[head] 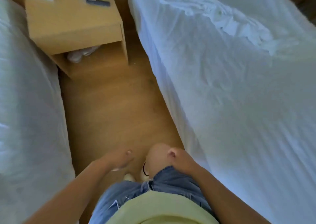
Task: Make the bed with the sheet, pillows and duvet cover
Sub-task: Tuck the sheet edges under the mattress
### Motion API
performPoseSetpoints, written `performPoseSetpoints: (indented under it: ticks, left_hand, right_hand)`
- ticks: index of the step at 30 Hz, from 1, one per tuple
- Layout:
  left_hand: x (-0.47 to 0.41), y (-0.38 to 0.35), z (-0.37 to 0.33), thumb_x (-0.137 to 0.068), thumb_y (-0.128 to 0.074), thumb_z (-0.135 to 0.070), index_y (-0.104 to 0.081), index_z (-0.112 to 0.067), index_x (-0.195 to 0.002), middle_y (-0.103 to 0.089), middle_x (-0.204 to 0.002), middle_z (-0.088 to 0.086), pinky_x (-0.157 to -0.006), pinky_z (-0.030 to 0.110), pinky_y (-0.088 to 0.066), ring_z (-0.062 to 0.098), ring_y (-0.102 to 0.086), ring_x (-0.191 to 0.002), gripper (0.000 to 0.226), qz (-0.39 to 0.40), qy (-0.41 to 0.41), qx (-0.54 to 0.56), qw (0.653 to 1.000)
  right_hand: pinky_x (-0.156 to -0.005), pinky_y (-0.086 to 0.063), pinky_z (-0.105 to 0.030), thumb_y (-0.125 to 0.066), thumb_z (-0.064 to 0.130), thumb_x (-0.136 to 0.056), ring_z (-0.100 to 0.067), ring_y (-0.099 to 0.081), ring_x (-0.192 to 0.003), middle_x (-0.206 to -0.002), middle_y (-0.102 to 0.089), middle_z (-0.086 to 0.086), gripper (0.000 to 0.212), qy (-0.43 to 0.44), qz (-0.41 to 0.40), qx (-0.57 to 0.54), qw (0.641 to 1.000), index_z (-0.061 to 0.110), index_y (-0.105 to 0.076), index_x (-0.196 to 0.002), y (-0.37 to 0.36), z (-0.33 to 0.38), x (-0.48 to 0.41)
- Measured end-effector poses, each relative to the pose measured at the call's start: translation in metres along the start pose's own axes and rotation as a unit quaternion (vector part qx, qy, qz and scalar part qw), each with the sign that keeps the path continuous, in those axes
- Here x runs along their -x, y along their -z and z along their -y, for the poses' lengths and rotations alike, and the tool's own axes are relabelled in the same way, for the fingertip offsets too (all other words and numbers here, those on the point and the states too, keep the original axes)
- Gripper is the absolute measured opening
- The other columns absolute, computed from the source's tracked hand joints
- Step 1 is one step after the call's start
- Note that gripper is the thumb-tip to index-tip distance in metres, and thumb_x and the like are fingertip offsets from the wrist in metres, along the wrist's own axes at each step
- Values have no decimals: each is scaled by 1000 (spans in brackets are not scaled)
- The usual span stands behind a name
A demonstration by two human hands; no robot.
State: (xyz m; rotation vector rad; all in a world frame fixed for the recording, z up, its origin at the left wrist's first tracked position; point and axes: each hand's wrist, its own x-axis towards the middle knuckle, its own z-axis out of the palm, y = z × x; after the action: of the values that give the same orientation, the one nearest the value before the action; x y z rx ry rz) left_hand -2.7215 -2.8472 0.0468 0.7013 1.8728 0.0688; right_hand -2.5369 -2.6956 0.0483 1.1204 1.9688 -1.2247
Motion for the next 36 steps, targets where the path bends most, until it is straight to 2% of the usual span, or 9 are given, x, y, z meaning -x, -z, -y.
performPoseSetpoints:
  ticks: [4, 6, 10, 13, 15, 23, 28, 33, 36]
  left_hand:
    - [-80, 89, -54, -100, -34, -24, -54, -10, -111, -58, -121, 18, -95, 35, -44, 28, -55, -112, 27, 24, -10, -45, 999]
    - [-120, 131, -83, -99, -38, -24, -56, -11, -111, -59, -116, 13, -92, 31, -43, 24, -54, -105, 25, 20, -14, -37, 999]
    - [-186, 219, -147, -95, -45, -24, -41, -31, -73, -43, -79, -11, -68, 25, -35, 13, -40, -85, 24, 32, -40, -68, 996]
    - [-231, 292, -199, -96, -49, -21, -57, -16, -99, -51, -93, -3, -67, 17, -37, 7, -47, -83, 10, 3, -68, -71, 995]
    - [-265, 345, -231, -97, -49, -19, -56, -16, -97, -51, -91, -4, -66, 11, -36, -2, -53, -79, 7, 4, -91, -61, 994]
    - [-470, 516, -371, -96, -45, -30, -50, -19, -127, -58, -120, -1, -83, 24, -38, 16, -52, -99, 33, 8, -91, -208, 974]
    - [-618, 566, -450, -92, -51, -35, -33, -14, -141, -41, -141, 11, -101, 42, -35, 30, -40, -128, 56, -110, -243, -359, 894]
    - [-705, 561, -489, -80, -55, -62, 6, -19, -150, -4, -156, 12, -112, 57, -10, 30, -8, -143, 102, -123, -334, -516, 779]
    - [-728, 569, -485, -77, -56, -64, 3, -19, -151, -13, -154, 12, -112, 55, -6, 30, -14, -141, 105, -147, -366, -525, 755]
  right_hand:
    - [-87, -41, -27, -43, 25, -97, -18, -54, -94, -110, -62, -12, 30, -38, 1, -50, 998, 6, -61, -111, 57, 27, -67]
    - [-80, -41, -28, -43, 20, -96, -19, -53, -88, -100, -62, -12, 23, -26, -35, -74, 996, 6, -61, -99, 107, 46, -110]
    - [-62, -37, -22, -45, 18, -92, -13, -48, -76, -84, -55, -2, 16, -9, -110, -135, 985, 7, -57, -89, 215, 95, -180]
    - [-65, -38, -21, -48, 22, -91, -12, -51, -78, -88, -57, 0, 17, -9, -116, -171, 978, 9, -59, -92, 279, 121, -221]
    - [-65, -39, -20, -49, 23, -92, -11, -52, -81, -89, -57, 2, 11, -14, -132, -189, 973, 16, -56, -89, 320, 133, -252]
    - [-71, -38, -25, -48, 22, -91, -17, -56, -90, -93, -58, 3, 13, -91, -230, -291, 924, 15, -58, -97, 470, 172, -420]
    - [-98, -35, -31, -54, 21, -91, -25, -44, -121, -129, -48, -9, 37, -165, -367, -297, 866, 9, -51, -126, 550, 185, -541]
    - [-99, -36, -43, -62, 29, -85, -32, -32, -127, -141, -32, -13, 62, -250, -484, -227, 807, 9, -37, -137, 618, 167, -622]
    - [-96, -38, -45, -67, 38, -80, -31, -30, -129, -144, -28, -11, 76, -329, -524, -239, 748, 11, -30, -141, 651, 142, -643]
